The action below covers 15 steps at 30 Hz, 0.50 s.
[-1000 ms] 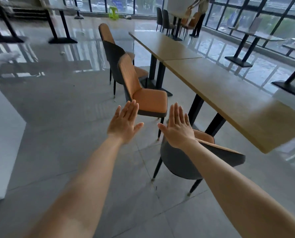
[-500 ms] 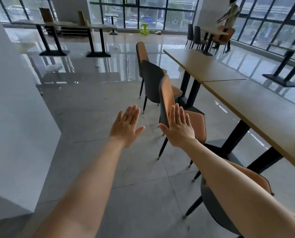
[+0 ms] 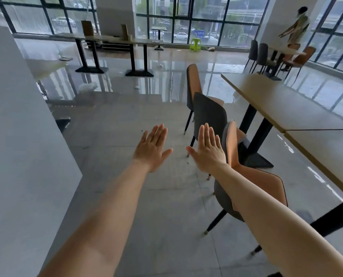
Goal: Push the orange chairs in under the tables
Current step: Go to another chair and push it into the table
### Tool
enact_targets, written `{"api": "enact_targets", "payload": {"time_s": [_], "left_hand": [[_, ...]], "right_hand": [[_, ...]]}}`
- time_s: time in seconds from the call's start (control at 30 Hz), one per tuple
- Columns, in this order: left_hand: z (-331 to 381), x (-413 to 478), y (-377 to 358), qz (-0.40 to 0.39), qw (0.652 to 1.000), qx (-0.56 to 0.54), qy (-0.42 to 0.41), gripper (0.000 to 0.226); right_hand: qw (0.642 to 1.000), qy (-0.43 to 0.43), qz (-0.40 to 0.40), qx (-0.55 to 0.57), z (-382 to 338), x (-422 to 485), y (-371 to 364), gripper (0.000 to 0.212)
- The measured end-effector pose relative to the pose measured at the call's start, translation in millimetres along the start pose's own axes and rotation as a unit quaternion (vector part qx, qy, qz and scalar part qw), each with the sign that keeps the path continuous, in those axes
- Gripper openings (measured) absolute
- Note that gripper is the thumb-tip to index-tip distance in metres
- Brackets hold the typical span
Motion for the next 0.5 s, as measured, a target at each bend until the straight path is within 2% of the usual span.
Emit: {"api": "enact_targets", "payload": {"time_s": [0.27, 0.5], "left_hand": [[-82.3, 161.9, -70.1, -0.016, 1.000, -0.005, -0.008, 0.067], [-173.3, 320.8, -139.3, -0.027, 0.998, -0.024, -0.045, 0.066]], "right_hand": [[1.000, -0.003, -0.020, -0.013, -8.6, 180.1, -65.0, 0.077], [0.998, -0.042, -0.036, -0.021, -21.9, 358.2, -124.9, 0.076]]}}
Point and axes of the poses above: each hand's wrist, its own x-axis towards the middle knuckle, its own y-axis out of the back of the hand, z = x × y, the point moved 6 cm from there along x, towards the middle knuckle, and after that the axes turned 12 degrees about z, right-handed, at the moved point
